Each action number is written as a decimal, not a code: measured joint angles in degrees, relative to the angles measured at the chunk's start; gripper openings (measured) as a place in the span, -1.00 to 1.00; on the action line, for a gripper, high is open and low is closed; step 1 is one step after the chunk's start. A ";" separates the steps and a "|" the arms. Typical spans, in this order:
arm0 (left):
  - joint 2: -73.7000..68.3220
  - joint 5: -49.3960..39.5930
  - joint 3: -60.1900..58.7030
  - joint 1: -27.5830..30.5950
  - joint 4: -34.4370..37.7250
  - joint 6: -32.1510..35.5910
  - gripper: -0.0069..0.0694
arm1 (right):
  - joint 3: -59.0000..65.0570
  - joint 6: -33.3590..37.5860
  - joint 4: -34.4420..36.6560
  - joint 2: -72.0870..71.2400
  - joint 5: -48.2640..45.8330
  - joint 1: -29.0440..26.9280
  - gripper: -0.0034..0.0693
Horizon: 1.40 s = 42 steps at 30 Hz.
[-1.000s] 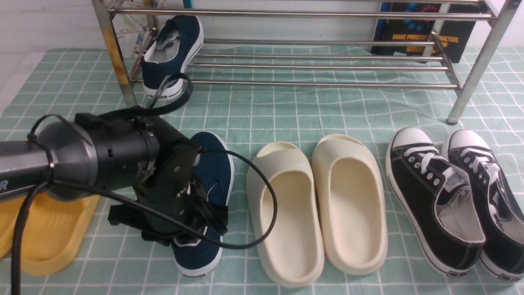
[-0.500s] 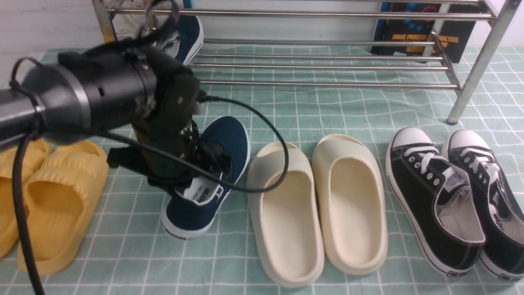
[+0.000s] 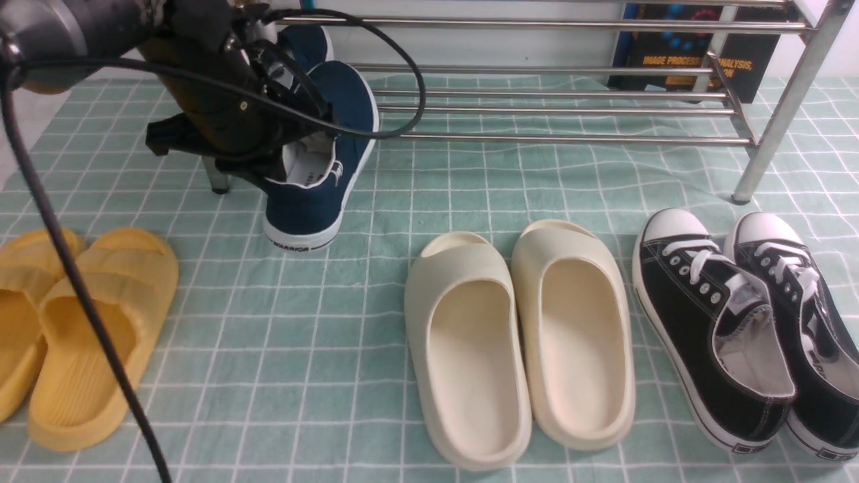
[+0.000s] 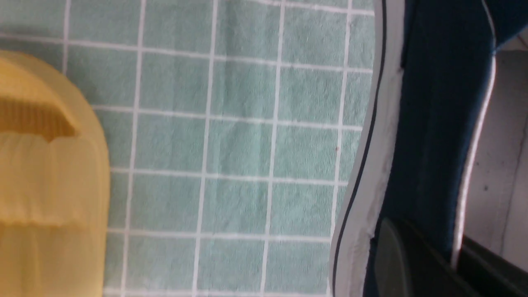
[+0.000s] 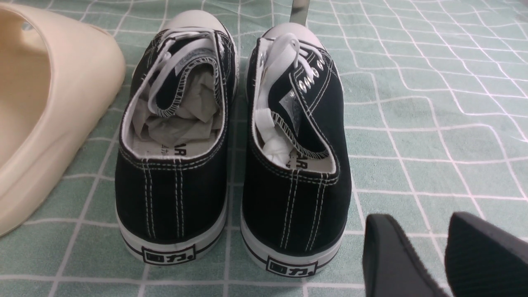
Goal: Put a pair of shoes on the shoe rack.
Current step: Use the left arm to put a shoe into the shoe rack
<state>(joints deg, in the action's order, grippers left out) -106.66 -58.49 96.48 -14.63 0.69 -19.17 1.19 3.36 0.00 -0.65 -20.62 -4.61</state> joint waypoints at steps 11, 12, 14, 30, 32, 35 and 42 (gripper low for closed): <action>-14.82 0.90 19.56 0.58 -0.69 -0.81 -0.82 | 0.00 0.00 0.00 0.00 0.00 0.00 -0.23; -16.00 0.97 21.10 0.80 -0.69 -1.31 -0.82 | 0.00 0.00 0.00 0.00 0.00 0.00 -0.23; -18.35 1.41 24.90 1.38 -1.16 -1.84 -0.82 | 0.00 0.00 0.00 0.00 0.00 0.00 -0.23; -23.90 9.45 30.98 1.96 -1.33 -2.42 -0.61 | 0.00 0.00 0.00 0.00 0.00 0.00 -0.23; -23.90 10.18 31.10 1.96 -1.27 -2.76 -0.50 | 0.00 0.00 0.00 0.00 0.00 0.00 -0.23; -23.59 9.87 31.10 1.96 -1.27 -3.21 -0.32 | 0.00 0.00 0.00 0.00 0.00 0.00 -0.23; -19.73 1.48 31.10 1.91 -1.25 -1.85 -0.07 | 0.00 0.00 0.00 0.00 0.00 0.00 -0.23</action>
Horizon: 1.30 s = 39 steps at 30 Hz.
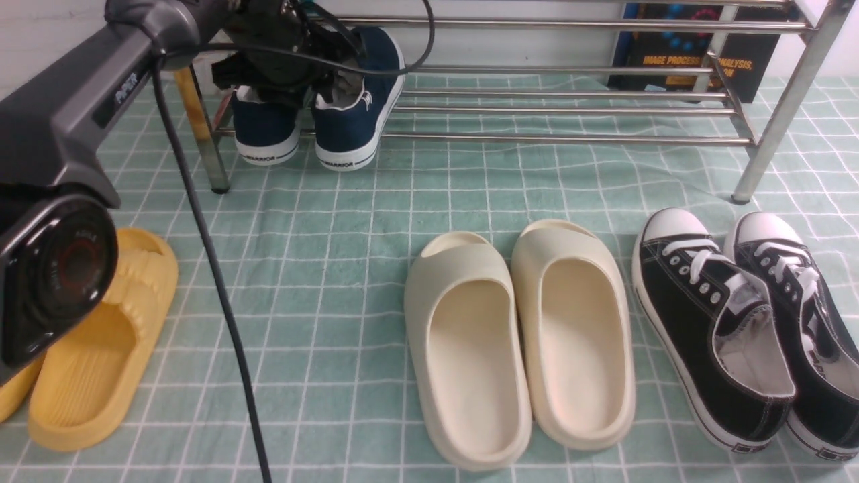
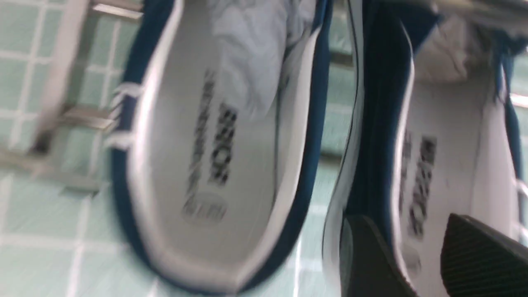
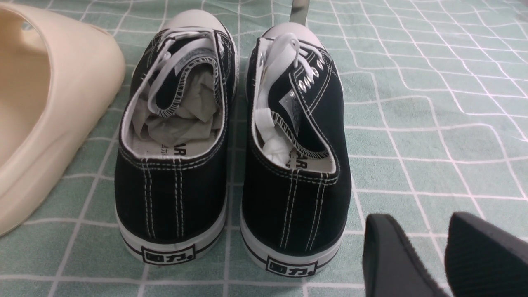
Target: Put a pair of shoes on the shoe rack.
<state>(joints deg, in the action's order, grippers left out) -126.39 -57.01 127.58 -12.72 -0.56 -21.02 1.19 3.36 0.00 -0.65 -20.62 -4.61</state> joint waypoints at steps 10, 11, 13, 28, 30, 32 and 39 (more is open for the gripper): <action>15.12 -14.43 -0.70 -0.13 -0.11 9.16 -0.40 | 0.00 0.00 0.00 0.00 0.00 0.00 -0.23; 17.89 -14.50 -1.33 -0.13 -0.39 9.32 -0.45 | 0.00 0.00 0.00 0.00 0.00 0.00 -0.23; 26.25 -14.63 -5.92 -0.13 -1.53 8.89 -0.56 | 0.00 0.00 0.00 0.00 0.00 0.00 -0.23; 78.48 1.31 -65.07 -0.13 -2.21 -0.47 -0.67 | 0.00 0.00 0.00 0.00 0.00 0.00 -0.23; 85.20 4.04 -70.81 -0.13 -2.21 -1.70 -0.67 | 0.00 0.00 0.00 0.00 0.00 0.00 -0.23; 89.34 5.24 -74.75 -0.13 -2.21 -2.34 -0.67 | 0.00 0.00 0.00 0.00 0.00 0.00 -0.23; 98.86 4.04 -81.07 -0.13 -2.94 -2.83 -0.67 | 0.00 0.00 0.00 0.00 0.00 0.00 -0.23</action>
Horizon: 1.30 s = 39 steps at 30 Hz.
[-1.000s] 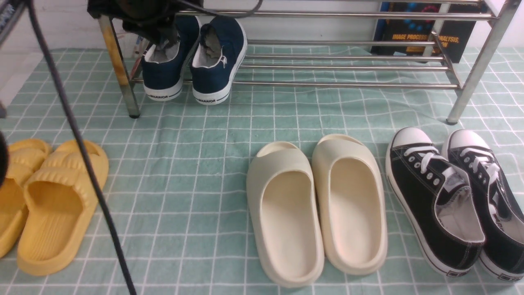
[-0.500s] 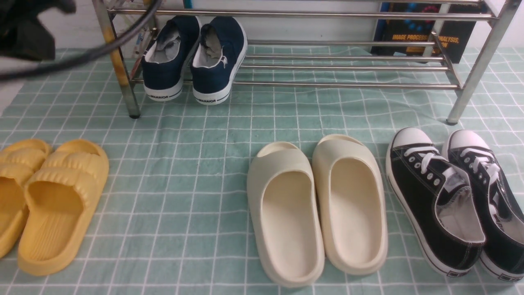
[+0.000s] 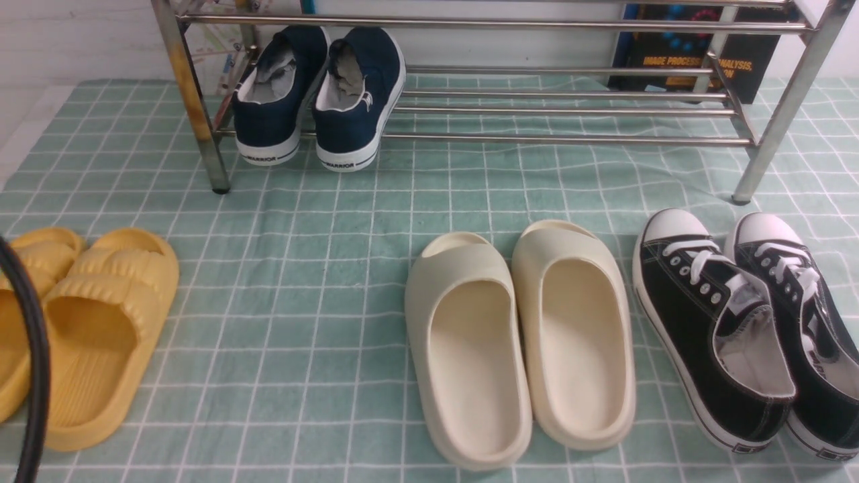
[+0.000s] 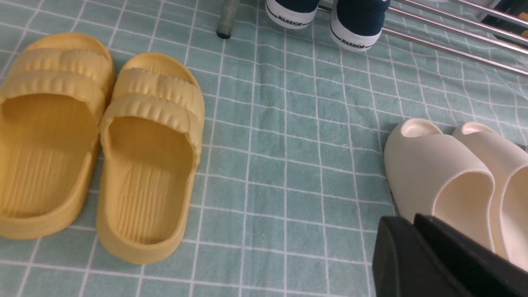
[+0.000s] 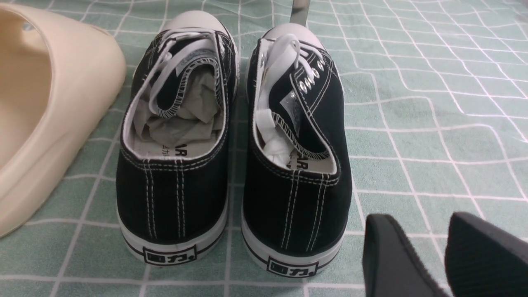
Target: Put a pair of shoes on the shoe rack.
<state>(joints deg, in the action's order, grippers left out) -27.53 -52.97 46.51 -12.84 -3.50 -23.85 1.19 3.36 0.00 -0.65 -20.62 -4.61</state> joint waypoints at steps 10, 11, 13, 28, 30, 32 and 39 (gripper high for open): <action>1.41 -1.84 -5.40 0.00 -1.37 -0.13 -0.85 | 0.00 0.00 0.00 0.00 0.00 0.00 -0.23; 1.41 -1.85 -5.83 0.00 -1.37 -0.13 -0.85 | 0.00 0.00 0.00 0.00 0.00 0.00 -0.23; 1.41 -0.17 -8.60 0.00 -0.66 -0.13 -0.85 | 0.00 0.00 0.00 0.00 0.00 0.00 -0.23; 18.94 37.76 -41.12 9.77 0.68 4.43 -0.85 | 0.00 0.00 0.00 0.00 0.00 0.00 -0.23; 22.20 37.33 -42.91 11.15 0.02 6.77 -0.85 | 0.00 0.00 0.00 0.00 0.00 0.00 -0.23; 24.50 36.74 -43.89 12.38 -0.20 7.85 -0.85 | 0.00 0.00 0.00 0.00 0.00 0.00 -0.23; 28.11 35.86 -47.82 16.30 -0.35 8.52 -0.85 | 0.00 0.00 0.00 0.00 0.00 0.00 -0.23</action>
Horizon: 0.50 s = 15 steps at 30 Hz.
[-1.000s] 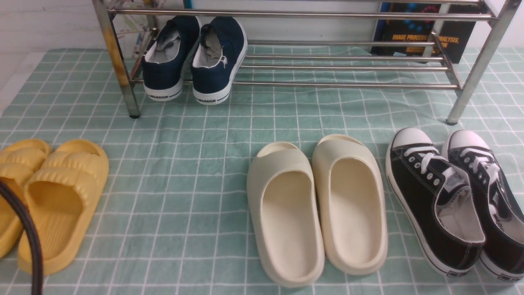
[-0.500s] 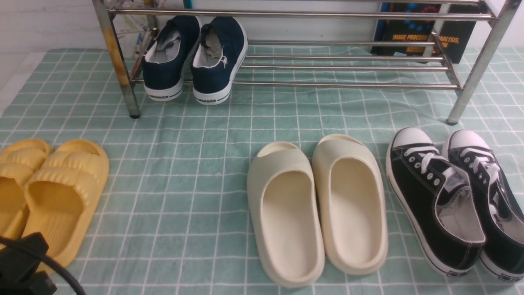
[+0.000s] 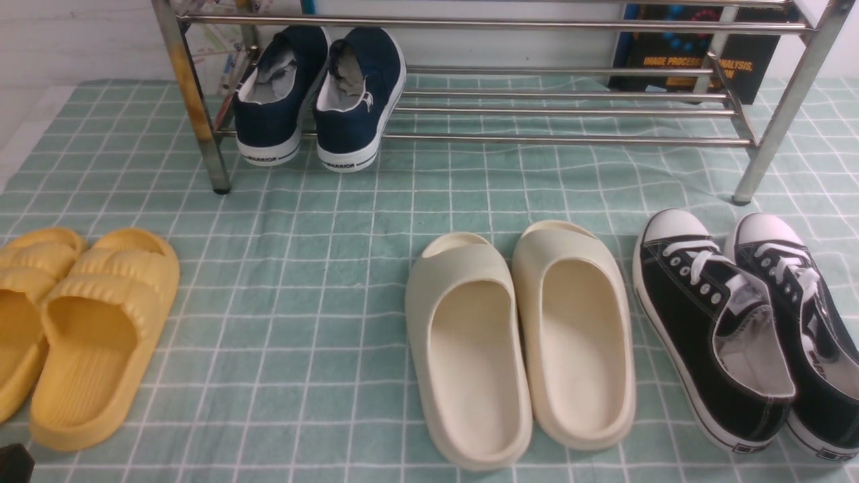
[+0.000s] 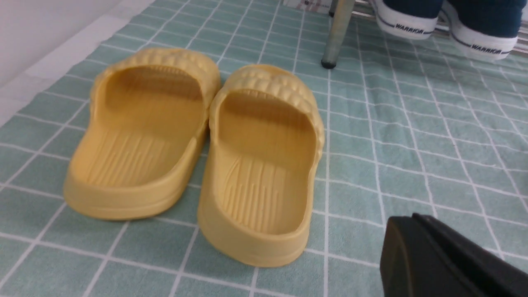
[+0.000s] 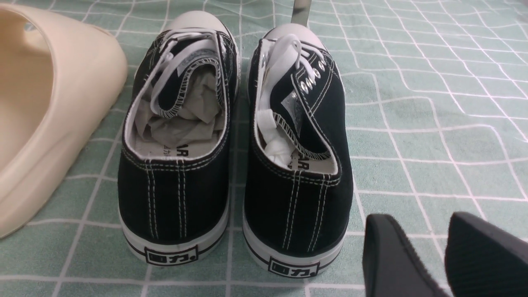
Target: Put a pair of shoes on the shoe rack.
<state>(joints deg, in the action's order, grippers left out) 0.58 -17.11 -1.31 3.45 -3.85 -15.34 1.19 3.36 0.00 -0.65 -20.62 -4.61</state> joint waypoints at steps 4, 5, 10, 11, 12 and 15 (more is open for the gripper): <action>0.00 -1.11 -0.31 0.30 0.19 0.00 -0.85 | 0.00 0.00 0.00 0.00 0.00 0.00 -0.23; 0.00 -1.27 -0.31 0.30 0.19 0.00 -0.85 | 0.00 0.00 0.00 0.00 0.00 0.00 -0.23; 0.00 -3.91 -0.37 0.30 0.80 0.90 -0.85 | 0.00 0.00 0.00 0.00 0.00 0.00 -0.23; 0.00 -4.00 -0.38 0.30 1.01 1.20 -0.85 | 0.00 0.00 0.00 0.00 0.00 0.00 -0.23; 0.00 -4.00 -0.44 0.30 1.12 1.33 -0.85 | 0.00 0.00 0.00 0.00 0.00 0.00 -0.23; 0.00 -4.00 -0.43 0.30 1.57 1.53 -0.85 | 0.00 0.00 0.00 0.00 0.00 0.00 -0.23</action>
<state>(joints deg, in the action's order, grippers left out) 0.58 -21.11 -1.74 3.75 -2.28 -13.81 1.19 3.36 0.00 -0.65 -20.62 -4.61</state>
